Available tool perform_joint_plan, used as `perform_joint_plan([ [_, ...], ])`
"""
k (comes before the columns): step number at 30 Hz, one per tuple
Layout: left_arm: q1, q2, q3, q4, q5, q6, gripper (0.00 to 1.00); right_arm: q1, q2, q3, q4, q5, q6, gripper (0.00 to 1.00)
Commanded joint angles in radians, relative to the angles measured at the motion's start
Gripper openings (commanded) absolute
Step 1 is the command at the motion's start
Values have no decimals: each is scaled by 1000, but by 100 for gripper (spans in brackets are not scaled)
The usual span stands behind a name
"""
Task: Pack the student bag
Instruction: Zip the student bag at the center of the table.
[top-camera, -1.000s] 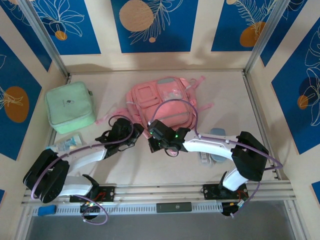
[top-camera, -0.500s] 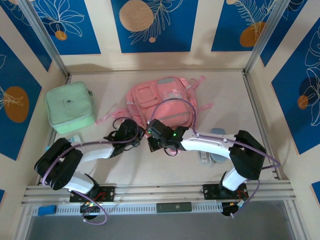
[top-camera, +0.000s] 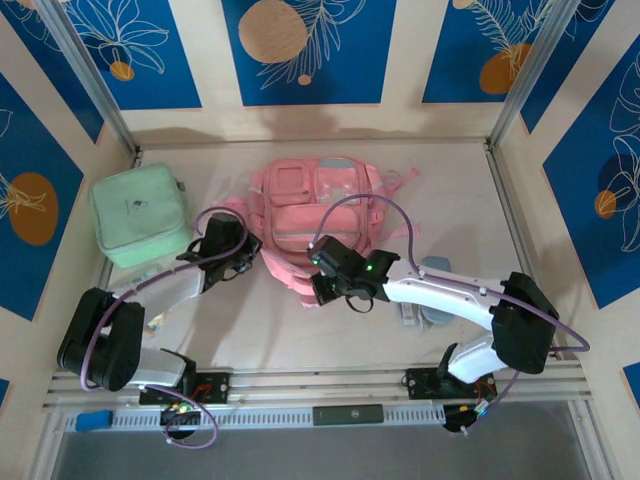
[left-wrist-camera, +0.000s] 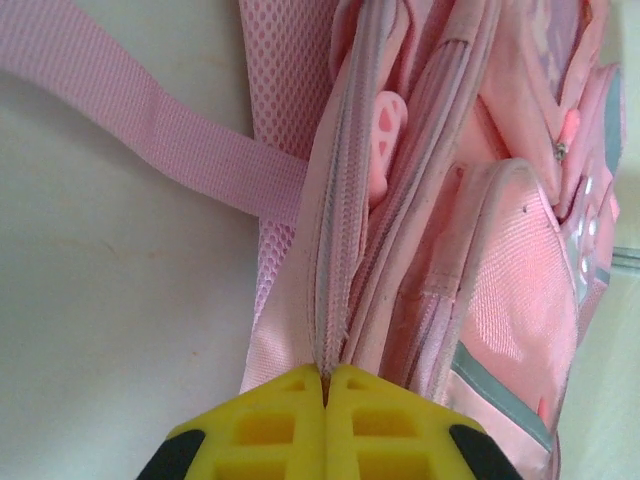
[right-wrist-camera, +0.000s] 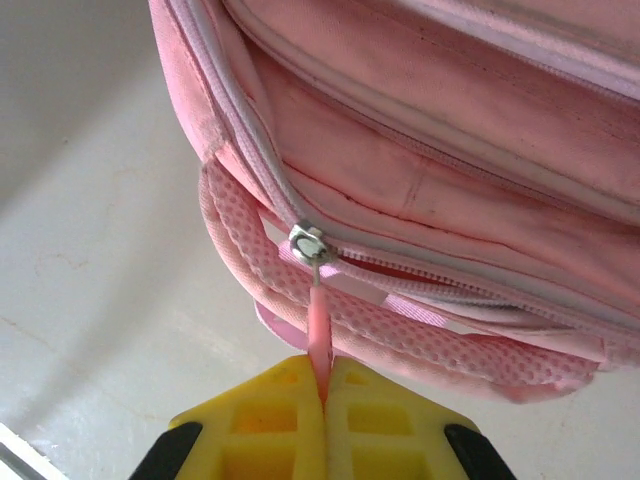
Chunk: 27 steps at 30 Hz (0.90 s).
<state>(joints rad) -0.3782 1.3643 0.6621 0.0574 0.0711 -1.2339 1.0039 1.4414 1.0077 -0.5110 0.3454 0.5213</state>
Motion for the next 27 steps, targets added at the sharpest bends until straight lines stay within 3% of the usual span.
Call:
perform_joint_plan([
  [1,16,-35,29,-41,1,90,0,1,-12,14,-59,-74,-30,0],
  [3,15,-36,11,-2,41,74,5,-8,6,34,-19,-113,-21,0],
  [4,14,-42,-5,17,69,59,19,-11,19,46,-4,-117,-17,0],
  [6,-11,-70,-38,45,89,38,33,-10,37,63,7,-111,-20,0],
  [9,-105,-148,-64,-29,6,-8,52,-11,50,64,13,-105,-22,0],
  [12,-200,-200,-104,-70,-70,-123,63,-12,41,45,23,-112,-20,0],
  [15,-304,-211,-130,-55,-156,-254,68,-7,43,32,25,-117,-24,0],
  [21,-413,-104,-75,-65,-272,-417,63,6,66,17,57,-106,-23,0],
  [27,-427,-6,-8,-133,-346,-450,28,15,117,43,57,-72,-35,0],
])
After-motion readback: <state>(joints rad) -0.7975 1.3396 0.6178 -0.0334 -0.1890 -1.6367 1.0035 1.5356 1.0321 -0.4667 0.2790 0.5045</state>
